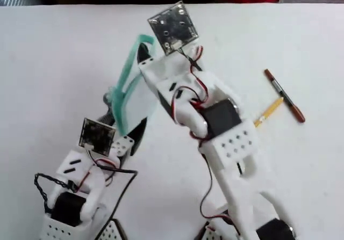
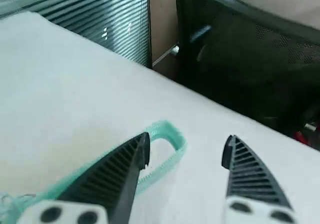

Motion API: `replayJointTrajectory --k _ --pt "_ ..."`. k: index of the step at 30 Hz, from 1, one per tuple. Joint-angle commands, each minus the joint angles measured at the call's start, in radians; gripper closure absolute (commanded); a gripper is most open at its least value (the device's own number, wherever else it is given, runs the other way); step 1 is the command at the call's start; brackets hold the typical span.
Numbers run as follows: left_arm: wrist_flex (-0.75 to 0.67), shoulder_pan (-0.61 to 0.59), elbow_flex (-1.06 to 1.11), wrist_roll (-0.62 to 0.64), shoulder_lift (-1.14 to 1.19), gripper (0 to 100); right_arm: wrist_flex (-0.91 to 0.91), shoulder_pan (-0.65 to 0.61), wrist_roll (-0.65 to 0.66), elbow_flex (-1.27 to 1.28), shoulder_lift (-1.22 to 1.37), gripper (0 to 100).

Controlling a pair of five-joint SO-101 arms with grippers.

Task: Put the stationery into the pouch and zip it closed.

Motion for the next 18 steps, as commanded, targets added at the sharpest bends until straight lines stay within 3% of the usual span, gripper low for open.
replayJointTrajectory --k 1,5,8,15,18 --pt "-0.026 -0.005 -0.005 0.014 -0.010 77 0.085 0.133 0.020 -0.143 -0.114 76.9" --pt "-0.023 -0.005 -0.005 0.014 -0.010 77 0.214 0.418 0.034 -0.190 -0.084 76.9" --pt "-0.023 -0.005 -0.005 0.014 -0.010 77 0.283 0.581 0.167 -0.193 -0.004 76.9" --pt "-0.021 -0.005 -0.005 0.014 -0.010 77 0.367 0.786 0.454 -0.193 0.209 77.0" --pt "-0.021 -0.005 0.000 0.014 -0.010 77 0.369 0.828 0.562 -0.193 0.344 82.2"
